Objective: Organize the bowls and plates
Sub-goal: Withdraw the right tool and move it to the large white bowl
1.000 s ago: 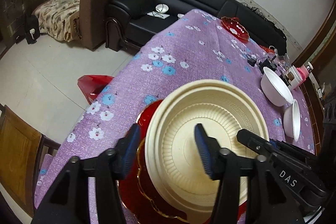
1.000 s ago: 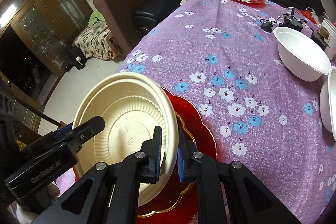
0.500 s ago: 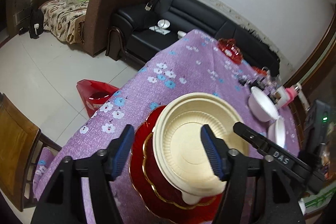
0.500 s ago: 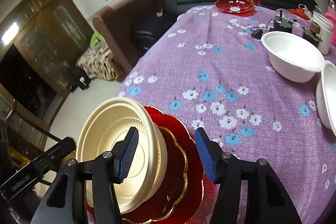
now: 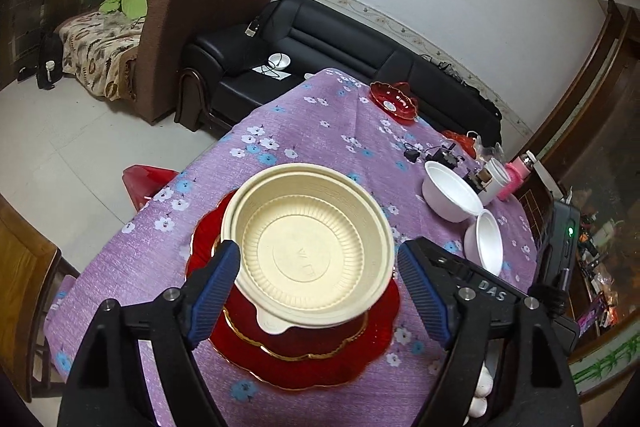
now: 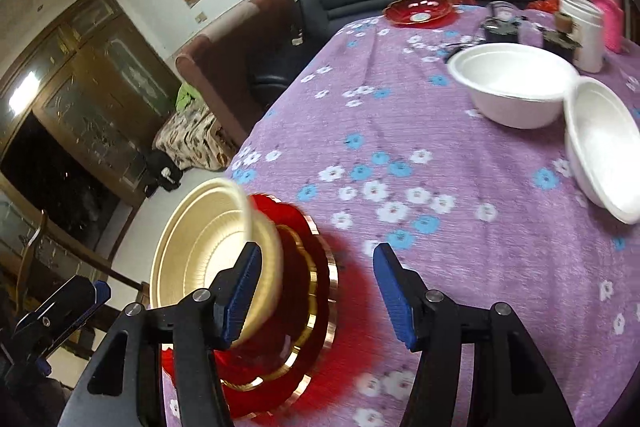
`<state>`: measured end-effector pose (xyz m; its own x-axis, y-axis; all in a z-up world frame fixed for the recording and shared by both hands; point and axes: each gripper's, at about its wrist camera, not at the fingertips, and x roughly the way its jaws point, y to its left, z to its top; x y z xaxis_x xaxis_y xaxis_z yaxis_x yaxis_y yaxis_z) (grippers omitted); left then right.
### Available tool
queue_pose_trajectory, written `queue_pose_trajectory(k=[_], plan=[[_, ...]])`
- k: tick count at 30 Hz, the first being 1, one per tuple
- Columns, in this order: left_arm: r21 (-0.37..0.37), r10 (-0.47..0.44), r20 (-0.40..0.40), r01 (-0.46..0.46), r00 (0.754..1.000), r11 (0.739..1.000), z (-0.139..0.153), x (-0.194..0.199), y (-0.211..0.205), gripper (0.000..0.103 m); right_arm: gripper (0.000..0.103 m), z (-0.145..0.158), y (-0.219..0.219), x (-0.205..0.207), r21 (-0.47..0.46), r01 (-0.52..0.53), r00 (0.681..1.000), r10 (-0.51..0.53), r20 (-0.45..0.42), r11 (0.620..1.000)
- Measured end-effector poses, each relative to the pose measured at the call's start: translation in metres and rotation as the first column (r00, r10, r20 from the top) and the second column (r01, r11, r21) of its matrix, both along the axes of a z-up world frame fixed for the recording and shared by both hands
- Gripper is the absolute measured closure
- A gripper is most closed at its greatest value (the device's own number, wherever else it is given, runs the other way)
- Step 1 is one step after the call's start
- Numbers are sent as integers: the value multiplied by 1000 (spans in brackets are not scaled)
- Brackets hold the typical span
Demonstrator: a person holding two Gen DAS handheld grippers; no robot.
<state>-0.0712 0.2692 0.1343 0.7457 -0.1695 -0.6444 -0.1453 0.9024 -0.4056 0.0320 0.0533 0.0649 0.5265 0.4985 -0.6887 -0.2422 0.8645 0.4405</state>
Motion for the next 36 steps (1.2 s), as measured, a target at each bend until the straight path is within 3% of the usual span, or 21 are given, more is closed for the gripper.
queue_pose_trajectory(k=[9,21,30,36], plan=[[-12,42,19,-42,999,999,9,-6,-7,22,38,-6,-69,-7,22,98,995,-97,-7,995],[38,-76,0,76,997,996,13,8,-58,21,38,-11,-172,-2,83,279,960,-277,-32,957],[88,-187,7,186,982,979,47,36,-100,21,37,36,-233,8,17,383,921,-384,63,923],[98,-234,3,233,972,968,76,90,-128,21,36,70,-241,39,-66,397,912,-386,139,915]])
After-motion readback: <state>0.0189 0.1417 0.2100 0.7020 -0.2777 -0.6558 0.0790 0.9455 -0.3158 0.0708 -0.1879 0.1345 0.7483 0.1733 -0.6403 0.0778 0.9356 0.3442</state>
